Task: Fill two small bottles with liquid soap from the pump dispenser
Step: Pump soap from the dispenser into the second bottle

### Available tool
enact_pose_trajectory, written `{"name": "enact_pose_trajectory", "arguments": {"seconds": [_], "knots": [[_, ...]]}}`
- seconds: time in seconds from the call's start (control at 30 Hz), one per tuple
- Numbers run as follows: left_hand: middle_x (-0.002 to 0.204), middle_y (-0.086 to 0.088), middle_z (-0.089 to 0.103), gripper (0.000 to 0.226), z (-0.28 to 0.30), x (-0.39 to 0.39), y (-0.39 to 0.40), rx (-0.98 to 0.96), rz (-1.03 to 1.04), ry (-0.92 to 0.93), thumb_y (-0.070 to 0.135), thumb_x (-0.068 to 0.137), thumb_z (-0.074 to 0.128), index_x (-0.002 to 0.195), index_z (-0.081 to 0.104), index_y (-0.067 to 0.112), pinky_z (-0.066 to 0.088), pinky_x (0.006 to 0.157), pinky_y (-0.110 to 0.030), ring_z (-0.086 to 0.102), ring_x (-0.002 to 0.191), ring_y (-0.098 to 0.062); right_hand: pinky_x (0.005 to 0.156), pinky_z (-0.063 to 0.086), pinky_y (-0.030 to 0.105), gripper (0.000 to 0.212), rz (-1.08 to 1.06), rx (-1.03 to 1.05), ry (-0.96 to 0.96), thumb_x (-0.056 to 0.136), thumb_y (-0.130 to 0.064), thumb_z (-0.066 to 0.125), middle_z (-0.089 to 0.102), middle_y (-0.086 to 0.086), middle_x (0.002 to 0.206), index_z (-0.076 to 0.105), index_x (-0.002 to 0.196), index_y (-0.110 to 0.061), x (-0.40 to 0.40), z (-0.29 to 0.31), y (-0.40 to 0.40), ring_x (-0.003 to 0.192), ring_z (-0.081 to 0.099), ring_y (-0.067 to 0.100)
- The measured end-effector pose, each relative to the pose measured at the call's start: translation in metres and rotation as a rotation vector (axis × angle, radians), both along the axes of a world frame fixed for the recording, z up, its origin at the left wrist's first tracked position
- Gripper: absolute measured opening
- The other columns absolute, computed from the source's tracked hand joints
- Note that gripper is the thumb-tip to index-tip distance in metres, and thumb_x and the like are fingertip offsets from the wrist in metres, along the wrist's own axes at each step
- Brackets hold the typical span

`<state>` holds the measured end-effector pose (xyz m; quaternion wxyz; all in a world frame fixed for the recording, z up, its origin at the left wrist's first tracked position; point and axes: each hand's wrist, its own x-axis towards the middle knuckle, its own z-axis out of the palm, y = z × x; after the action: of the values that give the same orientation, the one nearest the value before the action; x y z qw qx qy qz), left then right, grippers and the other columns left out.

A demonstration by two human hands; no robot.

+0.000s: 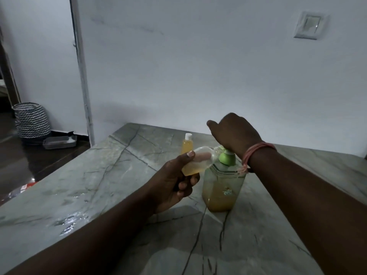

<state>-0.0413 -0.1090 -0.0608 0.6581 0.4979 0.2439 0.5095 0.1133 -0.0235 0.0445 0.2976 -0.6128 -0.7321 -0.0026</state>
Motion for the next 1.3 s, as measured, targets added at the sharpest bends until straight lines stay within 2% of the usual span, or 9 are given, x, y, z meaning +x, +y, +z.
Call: {"name": "enact_pose_trajectory", "arguments": {"seconds": [0.3, 0.43, 0.57, 0.73, 0.87, 1.0, 1.17, 1.23, 1.3], "knots": [[0.07, -0.007, 0.051, 0.048, -0.001, 0.001, -0.001, -0.049, -0.059, -0.054, 0.055, 0.093, 0.053, 0.112, 0.076, 0.017, 0.035, 0.043, -0.016, 0.038, 0.047, -0.006, 0.058, 0.036, 0.03, 0.041, -0.01, 0.002, -0.139, 0.09, -0.049, 0.049, 0.053, 0.002, 0.067, 0.05, 0.065, -0.016, 0.001, 0.01, -0.003, 0.063, 0.053, 0.022], [0.073, -0.009, 0.055, 0.064, -0.004, -0.005, 0.003, -0.102, -0.163, -0.122, 0.05, 0.084, 0.071, 0.126, 0.059, 0.003, 0.044, 0.044, -0.018, 0.045, 0.049, -0.007, 0.058, 0.038, 0.031, 0.045, -0.004, -0.057, 0.055, 0.089, -0.047, 0.049, 0.054, 0.004, 0.062, 0.049, 0.06, -0.013, 0.005, 0.0, 0.002, 0.062, 0.055, 0.025], [0.073, -0.01, 0.056, 0.073, -0.002, -0.006, 0.001, -0.11, -0.166, -0.087, 0.044, 0.079, 0.075, 0.134, 0.051, 0.002, 0.045, 0.044, -0.018, 0.046, 0.049, -0.008, 0.057, 0.038, 0.03, 0.043, 0.007, -0.124, 0.045, 0.089, -0.046, 0.05, 0.056, 0.005, 0.063, 0.051, 0.063, -0.013, 0.006, 0.003, 0.002, 0.061, 0.055, 0.024], [0.072, -0.008, 0.056, 0.069, 0.0, -0.003, 0.0, -0.098, -0.13, -0.071, 0.047, 0.079, 0.07, 0.131, 0.053, 0.005, 0.043, 0.045, -0.016, 0.045, 0.049, -0.007, 0.061, 0.04, 0.031, 0.046, 0.015, -0.076, -0.062, 0.091, -0.052, 0.048, 0.055, 0.003, 0.066, 0.048, 0.064, -0.015, 0.004, 0.013, 0.003, 0.067, 0.056, 0.024], [0.07, -0.008, 0.056, 0.074, -0.005, -0.004, 0.004, -0.102, -0.12, -0.078, 0.048, 0.077, 0.072, 0.133, 0.053, 0.003, 0.042, 0.043, -0.017, 0.044, 0.048, -0.007, 0.058, 0.037, 0.031, 0.047, 0.024, -0.116, 0.104, 0.089, -0.052, 0.05, 0.052, 0.004, 0.063, 0.046, 0.061, -0.015, 0.007, -0.002, 0.012, 0.06, 0.052, 0.025], [0.069, -0.009, 0.056, 0.083, -0.004, -0.004, 0.002, -0.108, -0.107, -0.064, 0.05, 0.071, 0.081, 0.132, 0.053, 0.002, 0.042, 0.041, -0.017, 0.045, 0.046, -0.007, 0.057, 0.037, 0.031, 0.044, 0.009, -0.176, 0.11, 0.089, -0.047, 0.052, 0.048, 0.003, 0.06, 0.045, 0.06, -0.015, 0.009, -0.005, 0.011, 0.058, 0.049, 0.024], [0.069, -0.008, 0.055, 0.062, 0.0, -0.004, -0.001, -0.104, -0.082, -0.068, 0.045, 0.083, 0.069, 0.131, 0.057, 0.007, 0.04, 0.041, -0.016, 0.043, 0.046, -0.006, 0.058, 0.038, 0.028, 0.055, 0.039, -0.152, 0.069, 0.093, -0.06, 0.042, 0.056, 0.005, 0.068, 0.05, 0.067, -0.012, 0.008, 0.013, 0.012, 0.062, 0.054, 0.023], [0.069, -0.007, 0.053, 0.05, 0.0, -0.003, 0.0, -0.091, -0.082, -0.053, 0.045, 0.086, 0.064, 0.123, 0.069, 0.013, 0.039, 0.041, -0.016, 0.041, 0.046, -0.006, 0.07, 0.044, 0.031, 0.055, 0.037, -0.132, 0.126, 0.093, -0.062, 0.037, 0.061, 0.009, 0.079, 0.056, 0.078, -0.012, 0.01, 0.019, 0.014, 0.073, 0.058, 0.028], [0.068, -0.007, 0.053, 0.045, 0.0, -0.003, 0.0, -0.076, -0.099, -0.056, 0.046, 0.084, 0.066, 0.118, 0.074, 0.017, 0.039, 0.04, -0.016, 0.04, 0.045, -0.005, 0.075, 0.044, 0.033, 0.052, -0.008, -0.116, 0.089, 0.093, -0.058, 0.038, 0.062, 0.009, 0.082, 0.055, 0.076, -0.012, 0.01, 0.013, 0.013, 0.083, 0.061, 0.031]]}}
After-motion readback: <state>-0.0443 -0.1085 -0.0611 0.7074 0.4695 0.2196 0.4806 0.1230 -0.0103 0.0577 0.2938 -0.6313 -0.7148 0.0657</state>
